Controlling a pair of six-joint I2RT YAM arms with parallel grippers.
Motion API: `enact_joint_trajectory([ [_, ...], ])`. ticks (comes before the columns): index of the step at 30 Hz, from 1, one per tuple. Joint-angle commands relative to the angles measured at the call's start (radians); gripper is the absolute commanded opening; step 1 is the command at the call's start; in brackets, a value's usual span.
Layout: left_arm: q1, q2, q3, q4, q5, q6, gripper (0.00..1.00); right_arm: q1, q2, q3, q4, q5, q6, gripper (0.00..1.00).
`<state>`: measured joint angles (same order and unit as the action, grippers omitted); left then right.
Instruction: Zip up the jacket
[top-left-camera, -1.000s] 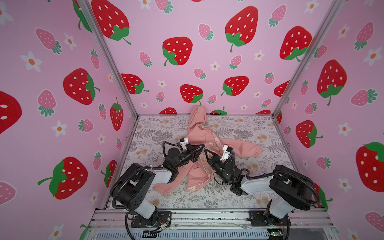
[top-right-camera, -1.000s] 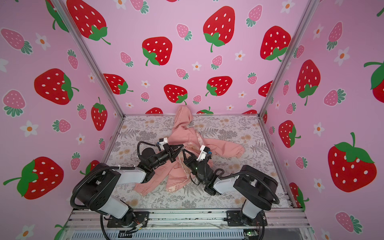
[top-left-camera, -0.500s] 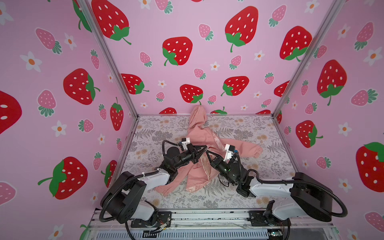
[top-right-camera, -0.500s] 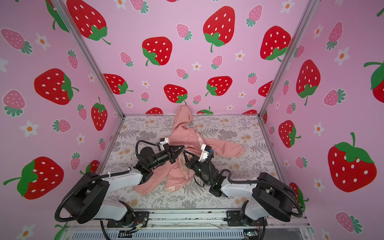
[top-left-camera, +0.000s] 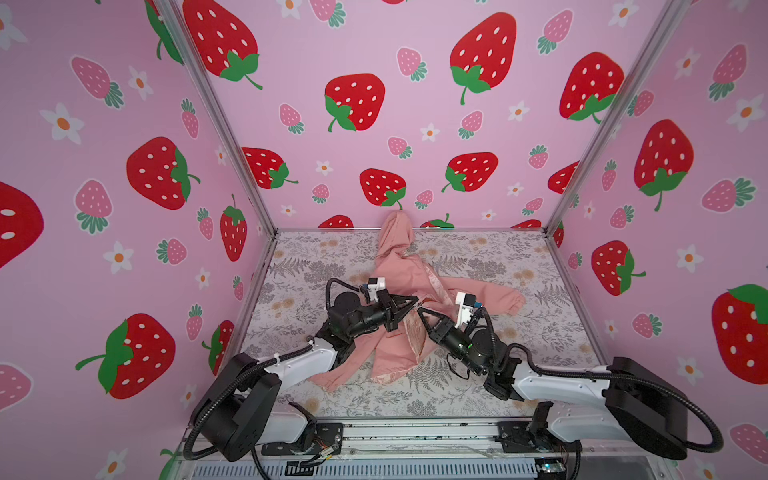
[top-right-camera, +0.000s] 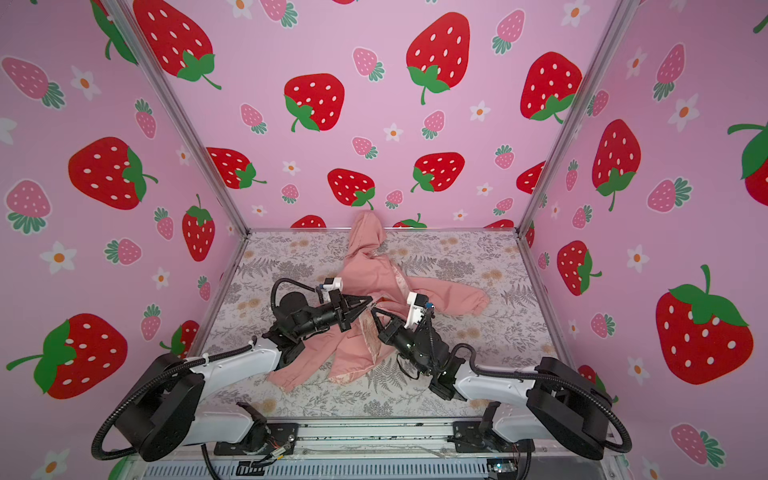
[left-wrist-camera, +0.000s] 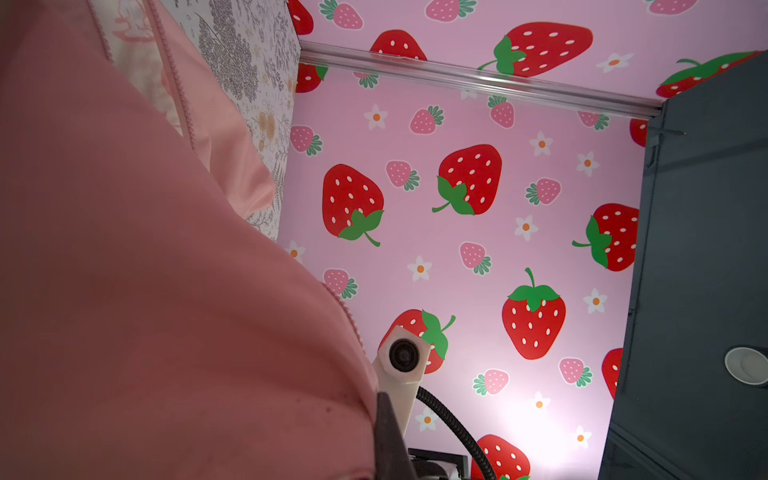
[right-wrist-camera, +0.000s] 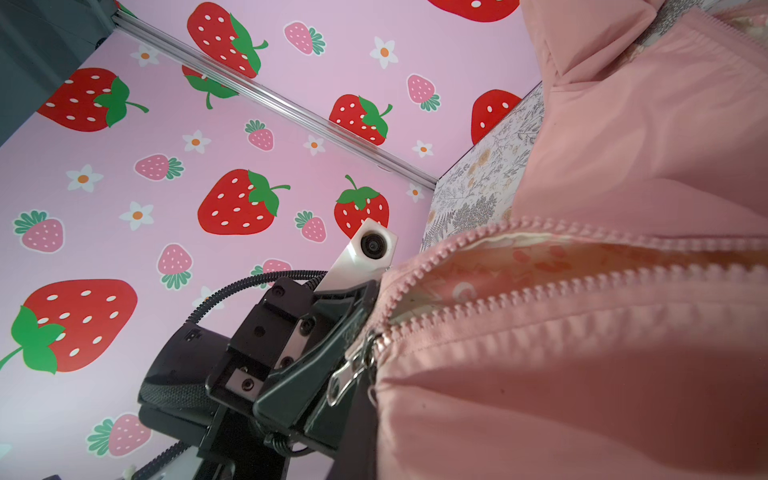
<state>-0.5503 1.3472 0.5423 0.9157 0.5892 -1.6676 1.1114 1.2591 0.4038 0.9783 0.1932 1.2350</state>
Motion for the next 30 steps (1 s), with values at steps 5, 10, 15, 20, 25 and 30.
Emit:
enact_joint_trajectory([
  [5, 0.016, -0.022, 0.094, 0.23, -0.123, -0.01, 0.0, 0.039, 0.046, 0.0, -0.195, -0.242, -0.013, 0.0],
  [10, 0.016, -0.004, 0.106, 0.257, -0.129, -0.017, 0.0, 0.062, 0.113, 0.03, -0.099, -0.293, 0.022, 0.0],
  [15, 0.016, 0.025, 0.134, 0.275, -0.121, -0.012, 0.0, 0.111, 0.161, 0.068, -0.042, -0.313, 0.04, 0.0],
  [20, 0.016, 0.081, 0.136, 0.339, -0.129, -0.038, 0.0, 0.174, 0.222, 0.12, -0.015, -0.317, 0.05, 0.0],
  [25, 0.016, 0.088, 0.162, 0.346, -0.125, -0.044, 0.0, 0.209, 0.329, 0.146, 0.059, -0.349, 0.095, 0.0],
  [30, 0.016, 0.032, 0.153, 0.275, -0.118, -0.012, 0.0, 0.195, 0.325, 0.1, 0.087, -0.317, 0.116, 0.0],
])
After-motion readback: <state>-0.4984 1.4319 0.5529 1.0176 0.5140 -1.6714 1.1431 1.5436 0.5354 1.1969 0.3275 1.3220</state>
